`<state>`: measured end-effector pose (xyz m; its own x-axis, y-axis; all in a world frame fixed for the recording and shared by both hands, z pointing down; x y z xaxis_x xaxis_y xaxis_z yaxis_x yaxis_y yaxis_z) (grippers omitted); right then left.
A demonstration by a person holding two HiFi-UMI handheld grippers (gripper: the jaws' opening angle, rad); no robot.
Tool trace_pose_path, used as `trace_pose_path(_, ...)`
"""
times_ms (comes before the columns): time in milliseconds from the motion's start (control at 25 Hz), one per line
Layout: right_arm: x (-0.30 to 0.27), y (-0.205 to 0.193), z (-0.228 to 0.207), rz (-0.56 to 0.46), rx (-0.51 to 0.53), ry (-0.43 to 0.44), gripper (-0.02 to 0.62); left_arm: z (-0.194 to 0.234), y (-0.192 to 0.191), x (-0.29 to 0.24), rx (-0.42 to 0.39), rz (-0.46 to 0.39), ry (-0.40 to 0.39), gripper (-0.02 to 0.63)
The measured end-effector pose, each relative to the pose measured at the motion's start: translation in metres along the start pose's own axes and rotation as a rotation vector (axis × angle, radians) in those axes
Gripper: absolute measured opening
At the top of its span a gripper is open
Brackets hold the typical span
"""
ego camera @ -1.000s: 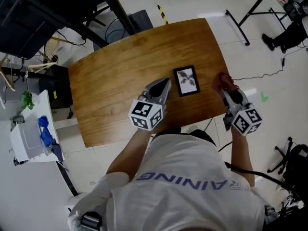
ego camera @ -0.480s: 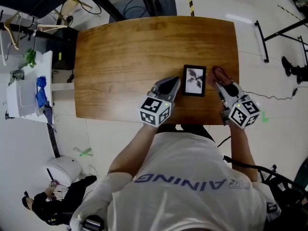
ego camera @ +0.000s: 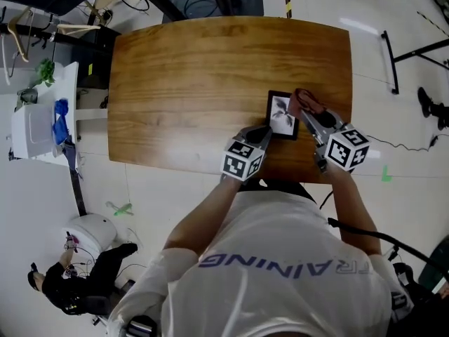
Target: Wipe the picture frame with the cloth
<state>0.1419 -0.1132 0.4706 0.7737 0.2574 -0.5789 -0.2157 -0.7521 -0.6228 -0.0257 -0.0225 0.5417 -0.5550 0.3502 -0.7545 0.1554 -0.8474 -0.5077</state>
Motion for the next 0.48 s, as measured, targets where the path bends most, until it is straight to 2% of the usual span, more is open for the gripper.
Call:
trace_pose_path(160, -0.030, -0.003, -0.008, 0.060, -0.065, 0.010, 0.112, 0.003, -0.014, -0.016, 0.009, 0.086, 0.001, 0.005)
trace_pose_path(480, -0.090, -0.011, -0.009, 0.229, -0.122, 0.048, 0.112, 0.009, -0.023, -0.027, 0.017, 0.135, 0.004, 0.005)
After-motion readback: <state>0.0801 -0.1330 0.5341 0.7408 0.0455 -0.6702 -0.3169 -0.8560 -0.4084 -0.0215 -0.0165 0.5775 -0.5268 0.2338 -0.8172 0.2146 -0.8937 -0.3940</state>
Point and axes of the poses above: the fingertips, and each gripper's own axes: x backward along the fingers, z to its left, y out of its top, the point moved 7 cm from there along x, backward along the fingers, and after that the axes turned 15 degrees about z, right-handed, at the moved point
